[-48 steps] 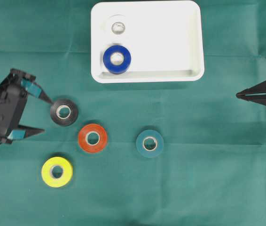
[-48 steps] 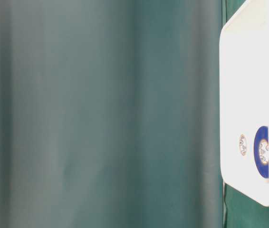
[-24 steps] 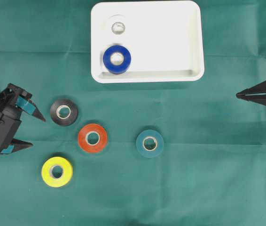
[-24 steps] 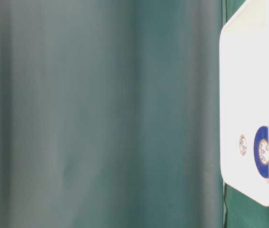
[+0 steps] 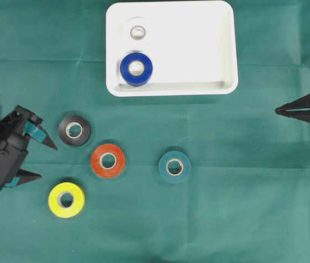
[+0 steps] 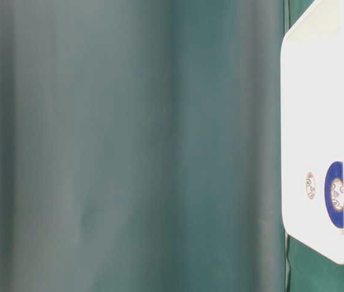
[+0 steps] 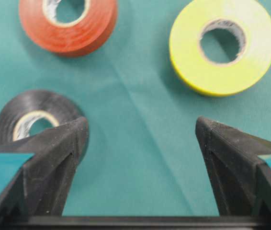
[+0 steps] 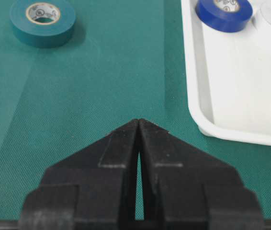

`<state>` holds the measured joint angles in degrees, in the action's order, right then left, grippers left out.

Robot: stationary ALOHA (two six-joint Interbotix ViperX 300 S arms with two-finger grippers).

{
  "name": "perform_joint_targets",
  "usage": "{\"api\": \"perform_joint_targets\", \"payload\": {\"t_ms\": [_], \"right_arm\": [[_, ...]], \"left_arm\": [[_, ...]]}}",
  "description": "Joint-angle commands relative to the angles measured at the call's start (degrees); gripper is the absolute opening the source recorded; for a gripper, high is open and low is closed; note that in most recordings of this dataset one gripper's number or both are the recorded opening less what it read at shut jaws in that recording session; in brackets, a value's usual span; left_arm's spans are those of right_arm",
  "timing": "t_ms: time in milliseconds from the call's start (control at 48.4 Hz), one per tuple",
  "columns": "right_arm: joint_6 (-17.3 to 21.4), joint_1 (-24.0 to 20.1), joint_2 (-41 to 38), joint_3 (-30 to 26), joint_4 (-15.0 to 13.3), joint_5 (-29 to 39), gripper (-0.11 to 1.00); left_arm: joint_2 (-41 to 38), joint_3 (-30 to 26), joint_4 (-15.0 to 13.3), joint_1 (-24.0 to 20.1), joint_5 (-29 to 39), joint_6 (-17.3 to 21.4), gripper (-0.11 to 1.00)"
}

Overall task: Put the tape into the white case with the left arm.
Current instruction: 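Move the left gripper down toward the yellow tape roll, then insert the left gripper into the yellow roll's hole and close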

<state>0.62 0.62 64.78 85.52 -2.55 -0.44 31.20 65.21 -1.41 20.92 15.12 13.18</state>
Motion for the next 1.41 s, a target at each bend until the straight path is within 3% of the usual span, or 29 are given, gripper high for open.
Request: {"api": "perform_joint_targets", "payload": {"t_ms": [0,558,1385], "right_arm": [[0.18,0.0,-0.44,-0.62,0.0,-0.62,-0.09],[0.18,0.0,-0.44,-0.35,0.0,-0.79,-0.09],[0.18,0.09,-0.62,-0.35,0.0,-0.79,-0.09]], "left_arm": [[-2.29,-1.85,-0.09,1.23,-1.76,-0.09,0.92],[-19.78,-10.02,-0.09,4.48,-6.77,-0.09,0.92],[-27.95,-11.43,-0.09,5.1,-10.9,0.0,0.92]]}}
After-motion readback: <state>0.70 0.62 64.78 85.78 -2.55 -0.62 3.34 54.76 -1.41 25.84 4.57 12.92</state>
